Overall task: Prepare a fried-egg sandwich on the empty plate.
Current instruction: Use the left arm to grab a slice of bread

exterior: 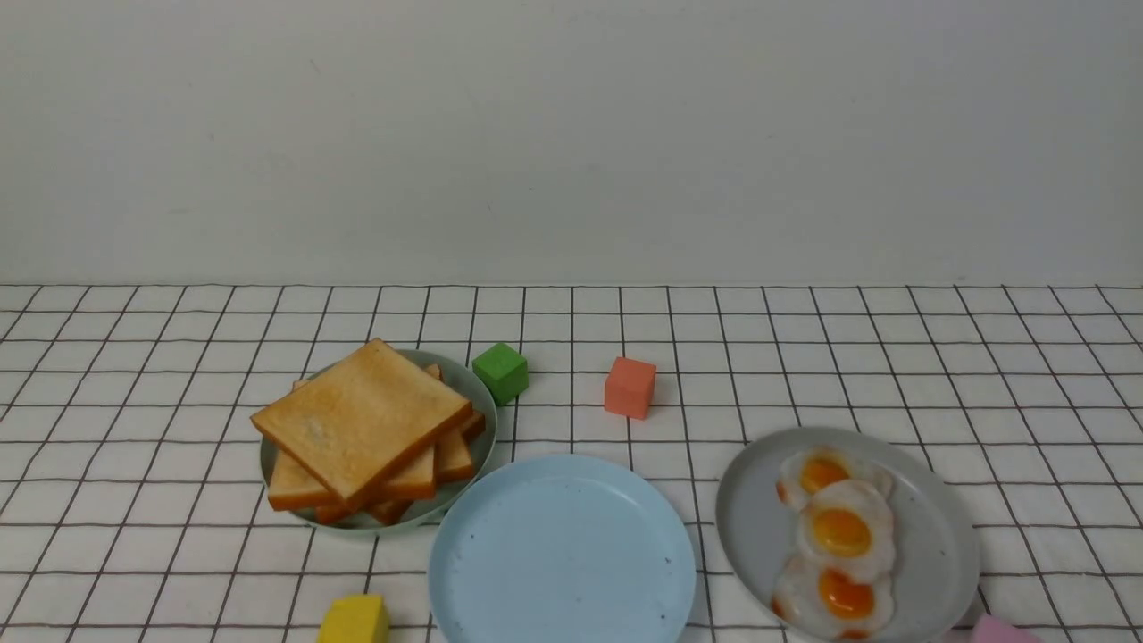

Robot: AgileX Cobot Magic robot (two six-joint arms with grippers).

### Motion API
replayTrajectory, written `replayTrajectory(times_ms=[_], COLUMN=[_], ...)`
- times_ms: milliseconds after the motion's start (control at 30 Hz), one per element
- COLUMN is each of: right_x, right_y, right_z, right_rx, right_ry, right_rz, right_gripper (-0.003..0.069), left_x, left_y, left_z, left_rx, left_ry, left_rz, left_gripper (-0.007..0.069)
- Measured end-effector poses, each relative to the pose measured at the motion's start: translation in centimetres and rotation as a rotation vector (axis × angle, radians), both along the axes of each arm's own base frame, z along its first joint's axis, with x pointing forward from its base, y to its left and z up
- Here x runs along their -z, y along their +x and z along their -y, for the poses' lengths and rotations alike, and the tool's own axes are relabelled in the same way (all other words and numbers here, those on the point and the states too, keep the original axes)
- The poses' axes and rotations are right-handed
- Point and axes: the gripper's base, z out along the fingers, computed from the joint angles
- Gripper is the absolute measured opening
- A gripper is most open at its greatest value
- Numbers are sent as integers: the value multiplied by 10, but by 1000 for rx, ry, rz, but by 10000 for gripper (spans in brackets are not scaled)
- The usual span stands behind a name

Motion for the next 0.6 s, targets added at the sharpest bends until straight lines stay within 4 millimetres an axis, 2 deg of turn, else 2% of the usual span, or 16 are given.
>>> replayTrajectory(times_ms=[200,467,533,600], right_x=[-15,-18,-20,-29], right_y=[0,0,0,-2], right_z=[0,1,1,2], right_rx=[5,6,7,8], right_ry=[-9,-8,24,175], right_rz=[165,197,220,334], right_gripper=[241,241,241,241], left_x=[-11,-12,-12,-18], left_y=[1,1,1,1], left_z=[1,1,1,2], left_rx=[11,12,12,13], left_ry=[-21,-22,-22,-143], left_rz=[122,127,130,179], left_gripper=[238,238,238,238])
